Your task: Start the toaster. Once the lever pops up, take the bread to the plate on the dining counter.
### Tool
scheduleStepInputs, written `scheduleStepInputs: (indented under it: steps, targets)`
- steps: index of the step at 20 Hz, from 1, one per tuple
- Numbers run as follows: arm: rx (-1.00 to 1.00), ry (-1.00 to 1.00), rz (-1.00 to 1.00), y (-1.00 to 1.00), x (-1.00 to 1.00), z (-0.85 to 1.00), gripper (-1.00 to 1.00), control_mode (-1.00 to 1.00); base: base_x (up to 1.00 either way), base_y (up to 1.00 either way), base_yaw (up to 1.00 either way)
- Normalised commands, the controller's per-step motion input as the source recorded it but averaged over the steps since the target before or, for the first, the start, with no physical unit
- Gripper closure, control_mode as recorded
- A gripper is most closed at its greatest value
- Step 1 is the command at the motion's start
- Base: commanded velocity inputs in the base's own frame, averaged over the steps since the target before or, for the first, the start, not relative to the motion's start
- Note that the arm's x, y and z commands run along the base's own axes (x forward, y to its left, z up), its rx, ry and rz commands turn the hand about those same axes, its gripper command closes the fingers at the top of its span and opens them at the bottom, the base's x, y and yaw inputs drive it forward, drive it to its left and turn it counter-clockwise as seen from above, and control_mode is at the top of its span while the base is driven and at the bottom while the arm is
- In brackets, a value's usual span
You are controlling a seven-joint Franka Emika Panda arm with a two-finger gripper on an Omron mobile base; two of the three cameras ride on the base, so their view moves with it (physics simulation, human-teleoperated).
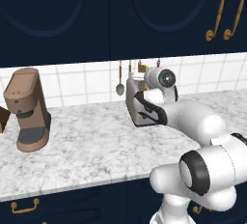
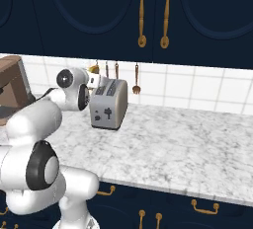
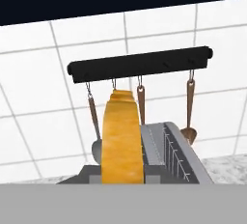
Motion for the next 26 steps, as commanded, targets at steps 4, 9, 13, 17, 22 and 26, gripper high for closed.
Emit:
scheduleStepInputs:
  steps: [4, 9, 13, 17, 22, 26]
  targets:
    - [0.13, 0.06, 0.00, -0.25, -1.00, 0.88, 1.00, -1.00, 0.00, 0.00, 0.00]
    - [0.14, 0.28, 0.00, -0.28, -0.88, 0.88, 1.00, -1.00, 0.00, 0.00, 0.00]
    - [0.06, 0.38, 0.00, -0.24, -0.92, 0.48, 1.00, -1.00, 0.00, 0.00, 0.00]
    - [0.00, 0.43, 0.00, -0.19, -0.89, 0.12, 1.00, -1.00, 0.00, 0.00, 0.00]
    - [0.00, 0.34, 0.00, -0.06, -0.74, -0.04, 1.00, -1.00, 0.00, 0.00, 0.00]
    - [-0.06, 0.09, 0.00, -0.06, -0.71, -0.15, 1.00, -1.00, 0.00, 0.00, 0.00]
